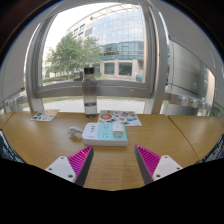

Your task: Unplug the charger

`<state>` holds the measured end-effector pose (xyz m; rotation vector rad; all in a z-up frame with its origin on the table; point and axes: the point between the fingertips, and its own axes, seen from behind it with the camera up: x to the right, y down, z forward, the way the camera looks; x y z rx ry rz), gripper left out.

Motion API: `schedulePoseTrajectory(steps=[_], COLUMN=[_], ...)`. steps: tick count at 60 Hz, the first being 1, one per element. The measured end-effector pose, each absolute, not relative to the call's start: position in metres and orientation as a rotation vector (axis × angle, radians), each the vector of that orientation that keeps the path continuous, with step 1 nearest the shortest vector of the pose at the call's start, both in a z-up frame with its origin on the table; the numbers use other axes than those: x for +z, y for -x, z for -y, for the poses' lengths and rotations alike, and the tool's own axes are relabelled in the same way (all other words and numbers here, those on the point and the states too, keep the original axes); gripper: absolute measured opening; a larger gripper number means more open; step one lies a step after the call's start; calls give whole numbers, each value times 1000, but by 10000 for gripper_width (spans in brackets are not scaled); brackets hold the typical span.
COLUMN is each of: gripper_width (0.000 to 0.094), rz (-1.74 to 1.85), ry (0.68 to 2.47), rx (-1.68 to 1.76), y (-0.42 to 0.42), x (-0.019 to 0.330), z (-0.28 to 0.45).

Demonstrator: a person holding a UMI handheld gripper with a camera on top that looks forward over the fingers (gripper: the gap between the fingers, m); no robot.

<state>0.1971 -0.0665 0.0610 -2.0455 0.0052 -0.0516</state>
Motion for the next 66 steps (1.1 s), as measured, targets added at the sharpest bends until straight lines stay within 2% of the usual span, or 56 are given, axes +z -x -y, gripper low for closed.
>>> schedulePoseTrajectory(steps=[6,14,22,27,41,48,50,56,60,63,66], gripper_width=[802,654,491,307,223,128,129,127,127,127,127], rz=[-63,-100,-159,-180,-60,-117,-119,-117,-148,-178,-194], ry=[2050,2081,2142,2159,2230,2247,2197,1888,1774,1772,1801], rx=[-86,-124,-168,-147,-304,-197,-133,-132,-181,-220,-229], y=[-212,-218,-227,-223,-225,-224,-224,-258,-306,-330,-350], x=[61,52,31,22,22,27,54,216,290,290,270], z=[18,-27,-47,-50,-48,-50,-56,-64,-56,-43,-38])
